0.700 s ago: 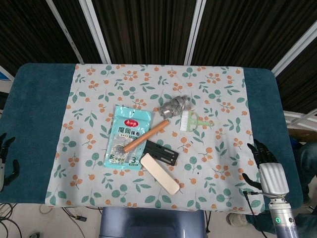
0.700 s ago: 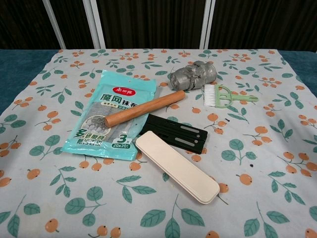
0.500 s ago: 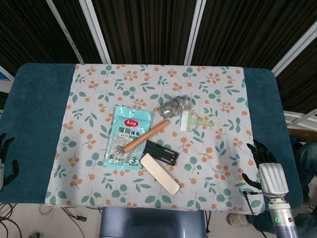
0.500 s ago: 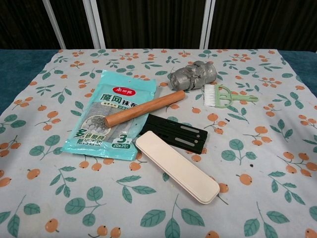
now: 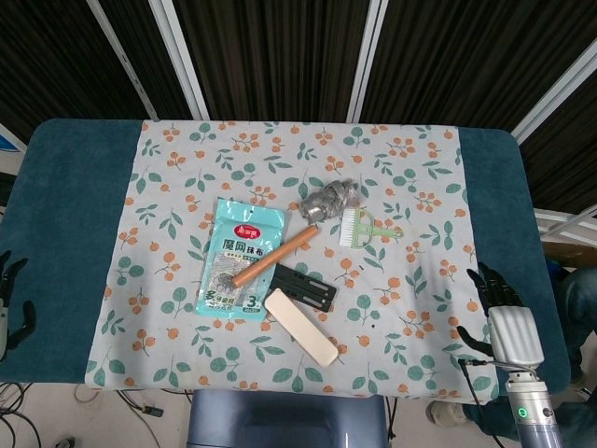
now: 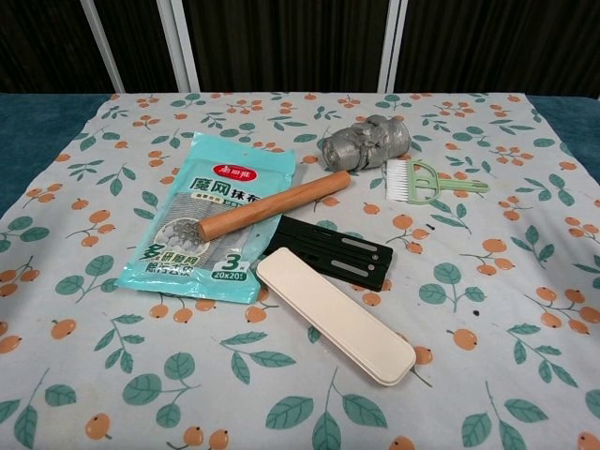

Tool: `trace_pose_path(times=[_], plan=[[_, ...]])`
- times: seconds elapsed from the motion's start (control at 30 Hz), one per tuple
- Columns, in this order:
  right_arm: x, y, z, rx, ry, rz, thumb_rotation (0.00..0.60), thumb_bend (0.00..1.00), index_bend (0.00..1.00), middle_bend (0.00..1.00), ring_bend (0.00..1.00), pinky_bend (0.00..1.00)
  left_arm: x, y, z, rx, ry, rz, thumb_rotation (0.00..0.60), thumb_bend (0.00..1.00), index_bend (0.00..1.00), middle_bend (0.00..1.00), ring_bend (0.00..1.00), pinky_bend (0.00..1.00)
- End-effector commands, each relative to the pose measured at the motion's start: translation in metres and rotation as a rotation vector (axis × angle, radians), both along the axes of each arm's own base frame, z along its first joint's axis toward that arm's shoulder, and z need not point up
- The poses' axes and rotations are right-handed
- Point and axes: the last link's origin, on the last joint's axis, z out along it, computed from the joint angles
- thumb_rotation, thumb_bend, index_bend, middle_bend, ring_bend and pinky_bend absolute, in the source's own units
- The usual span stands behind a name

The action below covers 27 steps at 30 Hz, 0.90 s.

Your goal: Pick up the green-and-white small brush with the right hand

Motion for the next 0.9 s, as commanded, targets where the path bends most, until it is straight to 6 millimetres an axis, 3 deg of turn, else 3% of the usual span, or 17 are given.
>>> trace_pose_path(times=[0.03,0.23,0.33,0.57,0.7,0.9], plan=[[0.0,-0.001,-0.001,0.003,-0.004,-0.006,0.6,0.27,0.09,0.06,0.09,0.22,0.0,0.001,-0.001,-0.007,0.002,0.001,0.6,0.58,0.11,0.01,0.02,0.0],[0.0,-0.007,-0.004,0.023,-0.042,-0.011,0.6,0.26,0.1,0.09,0.1,0.22,0.0,0.0,0.0,0.003,-0.018,0.009,0.6,0.58,0.11,0.01,0.02,0.0],[0.001,-0.022,-0.006,0.079,-0.061,-0.008,0.6,0.23,0.1,0.11,0.1,0.22,0.001,0.0,0.0,-0.003,-0.019,0.008,0.6,0.58,0.11,0.01,0.02,0.0],[0.022,-0.095,-0.004,0.22,-0.045,-0.033,0.6,0.23,0.1,0.13,0.11,0.22,0.0,0.0,-0.001,0.0,-0.037,0.028,0.6,0.58,0.11,0.01,0.02,0.0],[0.042,-0.139,-0.014,0.279,0.014,-0.035,0.6,0.23,0.11,0.13,0.11,0.22,0.001,-0.001,-0.001,-0.001,-0.045,0.028,0.6,0.58,0.11,0.01,0.02,0.0],[0.075,-0.184,-0.034,0.274,0.028,-0.041,0.6,0.23,0.14,0.17,0.14,0.22,-0.001,0.001,0.003,0.013,-0.068,0.043,0.6,0.58,0.11,0.01,0.02,0.0]])
